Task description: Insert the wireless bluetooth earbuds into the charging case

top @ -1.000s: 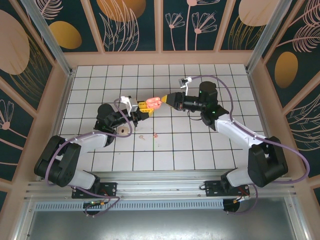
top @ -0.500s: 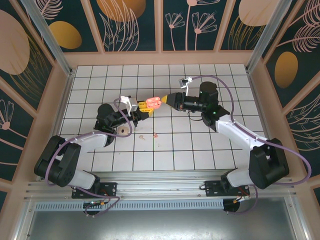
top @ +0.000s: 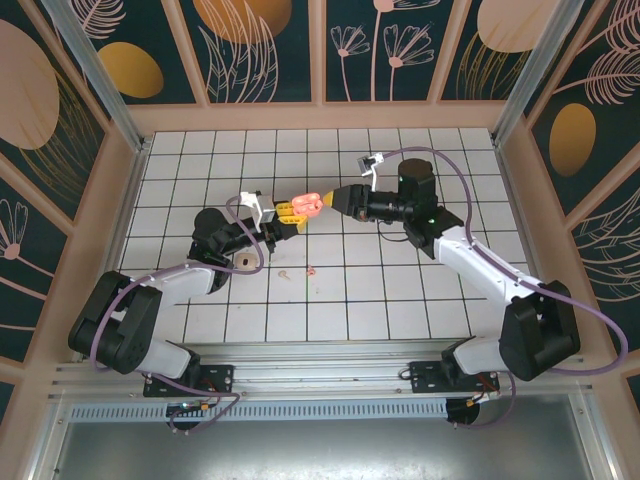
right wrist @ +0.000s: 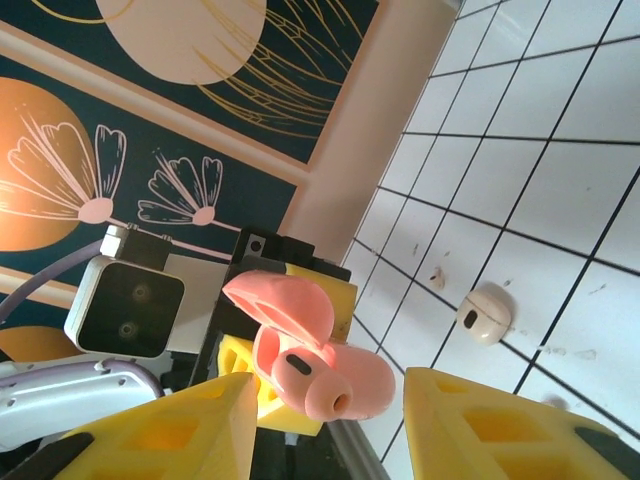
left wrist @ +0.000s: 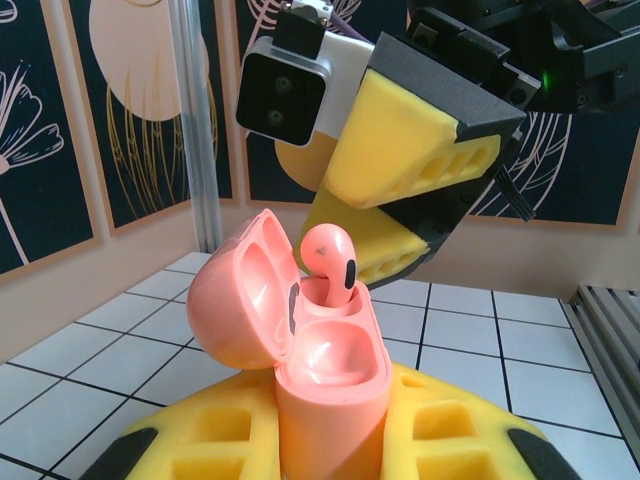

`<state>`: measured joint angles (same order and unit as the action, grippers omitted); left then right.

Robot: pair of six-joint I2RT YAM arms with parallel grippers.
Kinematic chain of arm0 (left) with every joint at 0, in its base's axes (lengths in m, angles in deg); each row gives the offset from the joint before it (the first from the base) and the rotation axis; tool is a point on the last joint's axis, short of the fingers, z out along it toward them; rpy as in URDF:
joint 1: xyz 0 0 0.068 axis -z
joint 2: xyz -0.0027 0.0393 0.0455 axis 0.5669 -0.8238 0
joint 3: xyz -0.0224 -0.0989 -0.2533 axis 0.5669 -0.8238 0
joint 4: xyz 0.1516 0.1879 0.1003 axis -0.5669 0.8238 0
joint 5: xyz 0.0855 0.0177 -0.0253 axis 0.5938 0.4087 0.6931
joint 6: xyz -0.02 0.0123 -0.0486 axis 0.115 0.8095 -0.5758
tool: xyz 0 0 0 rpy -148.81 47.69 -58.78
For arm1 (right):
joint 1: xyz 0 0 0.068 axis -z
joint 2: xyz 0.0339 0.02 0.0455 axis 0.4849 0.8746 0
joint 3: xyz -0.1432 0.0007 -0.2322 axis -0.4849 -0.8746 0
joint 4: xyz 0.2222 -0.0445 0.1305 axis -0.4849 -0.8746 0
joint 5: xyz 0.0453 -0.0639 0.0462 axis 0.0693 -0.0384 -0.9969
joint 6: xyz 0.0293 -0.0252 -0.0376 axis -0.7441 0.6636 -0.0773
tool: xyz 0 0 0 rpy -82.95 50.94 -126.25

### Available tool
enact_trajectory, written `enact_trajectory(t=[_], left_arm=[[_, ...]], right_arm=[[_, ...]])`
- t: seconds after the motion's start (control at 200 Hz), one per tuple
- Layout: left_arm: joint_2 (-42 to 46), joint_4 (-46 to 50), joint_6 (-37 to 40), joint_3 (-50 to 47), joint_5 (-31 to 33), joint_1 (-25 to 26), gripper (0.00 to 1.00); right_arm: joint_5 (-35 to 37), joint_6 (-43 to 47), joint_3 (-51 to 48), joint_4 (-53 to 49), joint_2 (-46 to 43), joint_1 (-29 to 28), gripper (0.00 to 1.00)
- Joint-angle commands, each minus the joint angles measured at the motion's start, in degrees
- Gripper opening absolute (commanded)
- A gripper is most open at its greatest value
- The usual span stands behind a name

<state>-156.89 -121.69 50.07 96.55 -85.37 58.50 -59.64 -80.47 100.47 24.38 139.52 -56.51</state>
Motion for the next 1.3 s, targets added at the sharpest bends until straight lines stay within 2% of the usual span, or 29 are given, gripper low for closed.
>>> enact_trajectory(t=[0.0,0.175,0.28,0.405,0.541,0.671,0.791,0.916,1.296], left_arm=[[1.26,-2.60,-0.89,1.57,-0.57,0.29,0.02],[1.25,-2.91,-1.15,1.66,-1.01,0.29,0.02],[1.12,-3.06,-1.42,1.90,-1.51,0.29,0.02],[1.28,-2.95,-1.50,2.01,-1.77,0.29,0.02],[1.56,-3.00,-1.37,1.63,-1.81,0.29,0.02],[1.59,-3.02,-1.39,1.60,-2.11,0.29,0.02],[1.65,-2.94,-1.30,1.70,-2.09,0.27,0.02],[1.70,-2.46,-0.89,2.01,-2.25,0.29,0.02],[1.36,-2.50,-0.88,2.01,-2.23,0.29,0.02]], right_arm=[[2.33,4.31,1.75,-0.94,-1.66,-0.18,0.45],[2.48,9.46,1.13,-0.17,-4.05,0.59,0.48],[0.97,16.40,0.94,-0.33,-5.60,1.32,0.51],[-1.45,33.89,1.92,-6.30,-7.46,1.69,0.57],[-3.37,58.06,2.87,-14.66,-9.39,1.90,0.55],[-2.40,69.83,3.81,-16.27,-8.42,2.02,0.52],[-2.47,73.92,8.88,-20.10,-3.47,2.02,0.49],[-4.78,74.09,11.50,-19.15,0.26,1.76,0.47],[-10.81,73.63,14.66,-20.23,4.47,0.84,0.45]])
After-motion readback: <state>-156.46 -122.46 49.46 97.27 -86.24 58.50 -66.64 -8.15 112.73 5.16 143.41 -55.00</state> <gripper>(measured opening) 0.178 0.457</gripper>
